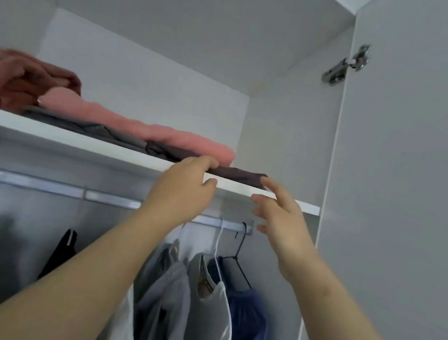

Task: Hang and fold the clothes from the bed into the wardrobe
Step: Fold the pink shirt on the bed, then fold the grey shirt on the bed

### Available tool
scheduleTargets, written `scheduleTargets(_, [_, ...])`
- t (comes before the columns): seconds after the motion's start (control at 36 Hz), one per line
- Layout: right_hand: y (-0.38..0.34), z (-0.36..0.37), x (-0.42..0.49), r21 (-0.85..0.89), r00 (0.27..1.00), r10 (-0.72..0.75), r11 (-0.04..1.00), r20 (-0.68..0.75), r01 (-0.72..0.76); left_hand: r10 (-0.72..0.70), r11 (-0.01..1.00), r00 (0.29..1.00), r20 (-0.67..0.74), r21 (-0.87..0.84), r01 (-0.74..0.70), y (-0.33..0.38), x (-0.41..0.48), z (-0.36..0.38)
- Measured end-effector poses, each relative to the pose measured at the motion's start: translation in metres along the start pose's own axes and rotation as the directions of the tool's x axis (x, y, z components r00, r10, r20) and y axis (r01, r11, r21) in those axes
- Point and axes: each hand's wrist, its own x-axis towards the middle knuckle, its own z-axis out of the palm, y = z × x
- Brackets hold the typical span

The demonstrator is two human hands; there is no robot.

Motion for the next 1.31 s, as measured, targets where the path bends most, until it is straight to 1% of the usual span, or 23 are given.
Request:
scheduleTargets(0.03, [-0.001, -0.005, -0.012, 0.015, 0.999, 0.009, 1.000, -0.046, -0.008, -0.027, 0.990, 1.000, -0.011, -0.139, 0.025, 0.008, -0.011, 0.005])
scheduleTargets(0.08, [-0.004, -0.018, -0.036, 0.037, 0.991, 0.049, 0.998, -0.125, -0.045, -0.073, 0.925, 0.997, 0.013, -0.372, 0.073, 0.024, -0.031, 0.016])
scheduleTargets(0.17, [-0.010, -0.040, -0.073, 0.049, 0.971, 0.112, 0.993, -0.211, -0.104, -0.108, 0.785, 0.989, 0.100, -0.601, 0.147, 0.052, -0.059, 0.029])
scheduleTargets(0.25, [-0.018, -0.069, -0.109, 0.042, 0.934, 0.156, 0.988, -0.320, -0.150, -0.156, 0.597, 0.963, 0.218, -0.756, 0.268, 0.083, -0.084, 0.039])
scheduleTargets(0.31, [-0.024, -0.091, -0.135, 0.038, 0.900, 0.183, 0.982, -0.395, -0.183, -0.149, 0.474, 0.941, 0.305, -0.813, 0.338, 0.107, -0.102, 0.045])
scheduleTargets(0.44, [-0.039, -0.144, -0.209, 0.048, 0.783, 0.230, 0.967, -0.578, -0.249, -0.043, 0.242, 0.873, 0.486, -0.843, 0.481, 0.171, -0.156, 0.061])
scheduleTargets(0.5, [-0.045, -0.163, -0.242, 0.063, 0.725, 0.244, 0.962, -0.644, -0.267, 0.011, 0.178, 0.847, 0.532, -0.834, 0.522, 0.197, -0.183, 0.068])
scheduleTargets(0.56, [-0.050, -0.183, -0.275, 0.084, 0.661, 0.263, 0.954, -0.703, -0.289, 0.096, 0.140, 0.810, 0.579, -0.813, 0.565, 0.226, -0.213, 0.076])
scheduleTargets(0.58, [-0.050, -0.189, -0.286, 0.102, 0.632, 0.279, 0.948, -0.723, -0.302, 0.142, 0.127, 0.791, 0.596, -0.803, 0.582, 0.236, -0.224, 0.079])
scheduleTargets(0.61, [-0.054, -0.204, -0.308, 0.105, 0.586, 0.284, 0.942, -0.759, -0.320, 0.208, 0.113, 0.745, 0.634, -0.772, 0.626, 0.258, -0.242, 0.083])
scheduleTargets(0.64, [-0.056, -0.213, -0.322, 0.110, 0.556, 0.293, 0.934, -0.778, -0.339, 0.250, 0.105, 0.706, 0.662, -0.744, 0.660, 0.271, -0.253, 0.086])
scheduleTargets(0.67, [-0.057, -0.219, -0.332, 0.125, 0.535, 0.313, 0.925, -0.784, -0.358, 0.276, 0.104, 0.682, 0.678, -0.726, 0.679, 0.280, -0.262, 0.090])
scheduleTargets(0.72, [-0.064, -0.244, -0.366, 0.134, 0.450, 0.314, 0.912, -0.836, -0.389, 0.329, 0.097, 0.611, 0.720, -0.669, 0.736, 0.316, -0.286, 0.099])
scheduleTargets(0.86, [-0.085, -0.312, -0.443, 0.160, 0.233, 0.283, 0.886, -0.930, -0.436, 0.389, 0.108, 0.472, 0.791, -0.548, 0.830, 0.402, -0.339, 0.125])
scheduleTargets(0.94, [-0.097, -0.349, -0.484, 0.185, 0.124, 0.265, 0.876, -0.956, -0.445, 0.423, 0.132, 0.389, 0.818, -0.480, 0.867, 0.449, -0.370, 0.140])
scheduleTargets(1.17, [-0.114, -0.428, -0.584, 0.281, -0.070, 0.285, 0.823, -0.956, -0.493, 0.458, 0.208, 0.184, 0.870, -0.306, 0.929, 0.554, -0.459, 0.178])
scheduleTargets(1.25, [-0.111, -0.448, -0.616, 0.337, -0.145, 0.308, 0.788, -0.940, -0.515, 0.442, 0.247, 0.105, 0.891, -0.233, 0.941, 0.579, -0.487, 0.194])
scheduleTargets(1.31, [-0.104, -0.460, -0.632, 0.374, -0.191, 0.322, 0.772, -0.927, -0.514, 0.425, 0.278, 0.067, 0.903, -0.201, 0.939, 0.590, -0.503, 0.207])
